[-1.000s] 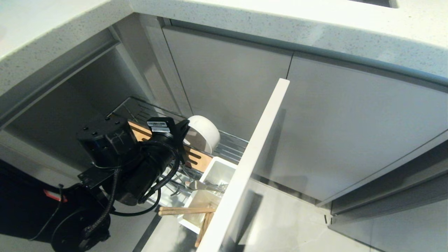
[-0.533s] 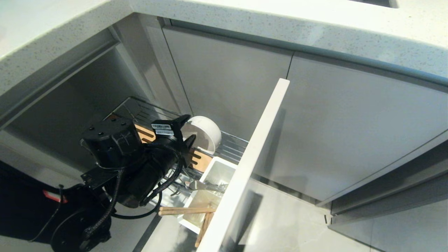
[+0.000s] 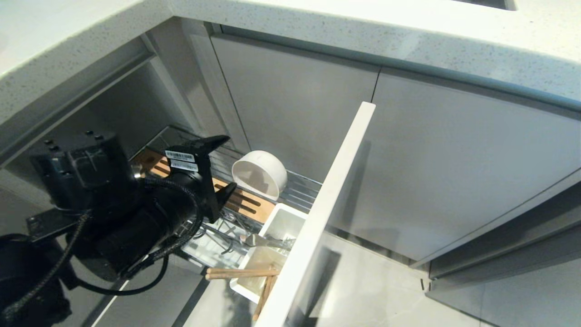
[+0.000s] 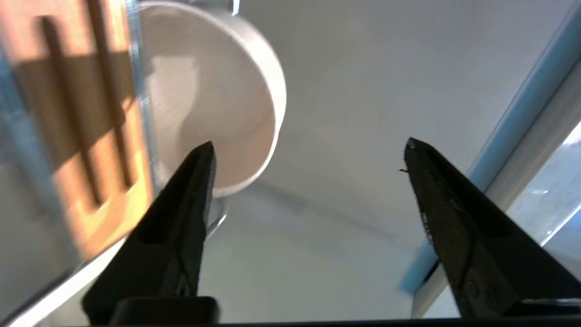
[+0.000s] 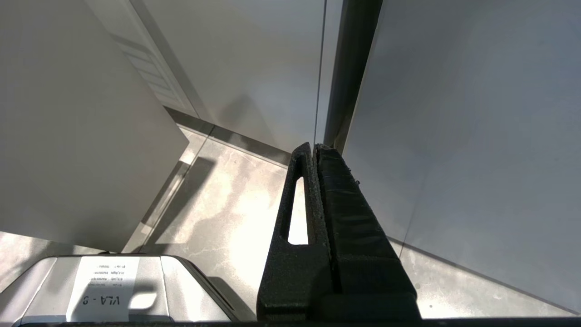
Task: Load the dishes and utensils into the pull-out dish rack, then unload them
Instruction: Pick up the bowl and place it in the cupboard, then pick up the plate and place it in the cupboard
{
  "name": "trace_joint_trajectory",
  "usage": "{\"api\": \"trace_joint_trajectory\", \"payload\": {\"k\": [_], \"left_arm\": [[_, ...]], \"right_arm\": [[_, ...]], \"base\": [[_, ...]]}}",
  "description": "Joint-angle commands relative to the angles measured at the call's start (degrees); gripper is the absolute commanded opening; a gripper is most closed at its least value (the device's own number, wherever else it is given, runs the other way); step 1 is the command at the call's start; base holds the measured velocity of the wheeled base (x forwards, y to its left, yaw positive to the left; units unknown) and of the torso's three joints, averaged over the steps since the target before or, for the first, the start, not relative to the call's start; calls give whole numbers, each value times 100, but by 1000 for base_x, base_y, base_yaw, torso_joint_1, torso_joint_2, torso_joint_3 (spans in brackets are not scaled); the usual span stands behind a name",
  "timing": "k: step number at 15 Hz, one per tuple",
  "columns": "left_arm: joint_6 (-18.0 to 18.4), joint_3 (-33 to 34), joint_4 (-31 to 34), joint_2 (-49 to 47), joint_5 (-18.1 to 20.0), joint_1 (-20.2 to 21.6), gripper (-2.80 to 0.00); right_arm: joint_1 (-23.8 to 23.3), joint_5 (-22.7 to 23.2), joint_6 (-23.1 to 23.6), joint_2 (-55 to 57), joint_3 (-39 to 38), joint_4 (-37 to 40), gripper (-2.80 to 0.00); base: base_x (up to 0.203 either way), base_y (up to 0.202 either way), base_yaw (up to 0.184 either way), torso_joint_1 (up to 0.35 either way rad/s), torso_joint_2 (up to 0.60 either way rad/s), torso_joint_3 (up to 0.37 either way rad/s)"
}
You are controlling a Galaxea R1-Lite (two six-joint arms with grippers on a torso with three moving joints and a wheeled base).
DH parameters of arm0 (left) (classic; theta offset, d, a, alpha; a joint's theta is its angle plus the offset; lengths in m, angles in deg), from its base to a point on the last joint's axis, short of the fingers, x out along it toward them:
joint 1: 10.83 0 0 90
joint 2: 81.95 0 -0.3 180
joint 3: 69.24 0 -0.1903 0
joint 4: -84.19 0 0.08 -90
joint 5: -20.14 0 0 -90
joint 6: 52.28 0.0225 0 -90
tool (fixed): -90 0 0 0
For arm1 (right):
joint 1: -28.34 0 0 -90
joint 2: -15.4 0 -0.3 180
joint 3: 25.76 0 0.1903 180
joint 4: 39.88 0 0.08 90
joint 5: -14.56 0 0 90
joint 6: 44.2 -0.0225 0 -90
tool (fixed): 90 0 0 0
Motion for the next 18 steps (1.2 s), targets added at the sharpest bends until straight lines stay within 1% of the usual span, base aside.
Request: {"api": "trace_joint_trajectory", "payload": {"k": [1,2,3,5,6,7,9,10,13,15,16,17,18], "left_arm": [[-67,-154,882,678,7,-43,0],[-65,-203,1138,871,8,-48,0],[-47,-261,1375,1082,1,-50,-280],[33,-510,1825,1530,-42,-51,-280],[250,-664,2068,1704,-19,-41,-280],[546,-868,2191,1759,0,-19,-280],[1034,-1252,2232,1843,34,22,-280],[1336,-1586,2233,1856,63,20,-280],[2150,-2848,2215,1860,219,-7,-280],[2909,-3591,2130,1854,514,-15,-280],[3343,-3769,1819,1869,632,-48,-280],[3532,-3798,1500,1922,751,-70,-280],[3614,-3881,1355,1967,1045,-61,-280]], "right_arm": [[2,1,0,5,-9,-1,-280],[2,1,0,5,-9,-1,-280],[2,1,0,5,-9,-1,-280],[2,1,0,5,-9,-1,-280],[2,1,0,5,-9,-1,-280],[2,1,0,5,-9,-1,-280],[2,1,0,5,-9,-1,-280],[2,1,0,5,-9,-1,-280],[2,1,0,5,-9,-1,-280],[2,1,0,5,-9,-1,-280],[2,1,0,5,-9,-1,-280],[2,1,0,5,-9,-1,-280],[2,1,0,5,-9,-1,-280]], "base": [[0,0,0,0,0,0],[0,0,0,0,0,0],[0,0,0,0,0,0],[0,0,0,0,0,0],[0,0,0,0,0,0],[0,0,0,0,0,0],[0,0,0,0,0,0],[0,0,0,0,0,0],[0,0,0,0,0,0],[0,0,0,0,0,0],[0,0,0,0,0,0],[0,0,0,0,0,0],[0,0,0,0,0,0]]}}
